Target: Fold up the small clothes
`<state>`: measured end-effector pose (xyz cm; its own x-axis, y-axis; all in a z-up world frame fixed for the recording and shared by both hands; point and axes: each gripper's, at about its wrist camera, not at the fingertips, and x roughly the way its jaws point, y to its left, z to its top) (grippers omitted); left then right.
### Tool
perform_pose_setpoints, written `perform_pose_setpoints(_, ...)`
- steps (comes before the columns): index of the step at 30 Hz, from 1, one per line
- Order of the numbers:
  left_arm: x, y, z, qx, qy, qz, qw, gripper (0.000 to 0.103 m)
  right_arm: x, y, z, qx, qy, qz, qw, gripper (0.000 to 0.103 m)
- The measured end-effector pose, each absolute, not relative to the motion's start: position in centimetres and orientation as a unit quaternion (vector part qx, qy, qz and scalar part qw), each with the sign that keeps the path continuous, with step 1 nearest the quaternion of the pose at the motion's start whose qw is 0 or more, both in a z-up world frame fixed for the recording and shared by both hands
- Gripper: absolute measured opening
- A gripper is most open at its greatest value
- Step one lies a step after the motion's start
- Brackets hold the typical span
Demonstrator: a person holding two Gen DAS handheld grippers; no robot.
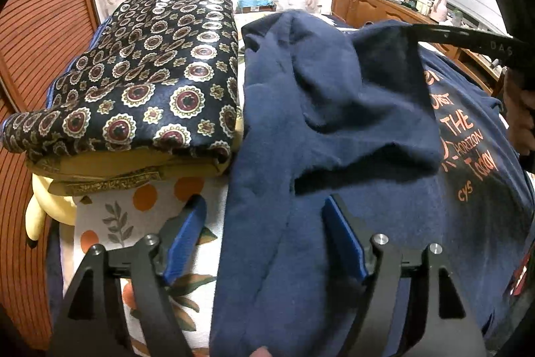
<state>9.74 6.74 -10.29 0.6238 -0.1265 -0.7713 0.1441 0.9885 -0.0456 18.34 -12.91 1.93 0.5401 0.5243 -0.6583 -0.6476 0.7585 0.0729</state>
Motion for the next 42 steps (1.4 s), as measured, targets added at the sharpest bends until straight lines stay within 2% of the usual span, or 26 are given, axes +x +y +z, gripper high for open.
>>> perform_pose_setpoints(12,9.8,6.8,-10.3,0.010,0.428,-0.073,0.901,0.076,18.9,-19.5,1.4,-0.082,0.354,0.272,0.891,0.005)
perform_pose_setpoints(15,9.8,6.9,-10.3,0.010,0.428,-0.072,0.901,0.076,18.4,-22.5,1.8,-0.077,0.345,0.250,0.901,0.015)
perform_pose_setpoints(17,9.9,6.9,-10.3,0.010,0.428,-0.072,0.901,0.076,18.0,-25.0,1.9,-0.077,0.339,0.234,0.908,0.027)
perform_pose_setpoints(18,9.9,6.9,-10.3,0.010,0.428,-0.072,0.901,0.076,17.9,-26.0,1.8,-0.077,0.340,0.225,0.910,0.037)
perform_pose_setpoints(19,9.8,6.8,-10.3,0.010,0.428,-0.072,0.901,0.076,17.8,-27.3,1.7,-0.078,0.341,0.212,0.912,0.041)
perform_pose_setpoints(24,9.5,7.0,-9.6,0.011,0.412,-0.058,0.909,0.076,17.4,-34.3,0.7,-0.065,0.351,0.151,0.922,0.041)
perform_pose_setpoints(31,8.2,6.1,-5.8,-0.024,0.356,-0.066,0.932,0.076,17.3,-42.8,-0.4,-0.054,0.367,0.072,0.926,0.042)
perform_pose_setpoints(42,8.5,0.6,-2.9,-0.019,0.318,-0.116,0.941,0.076,18.8,-46.0,-2.8,-0.045,0.406,0.053,0.911,0.043)
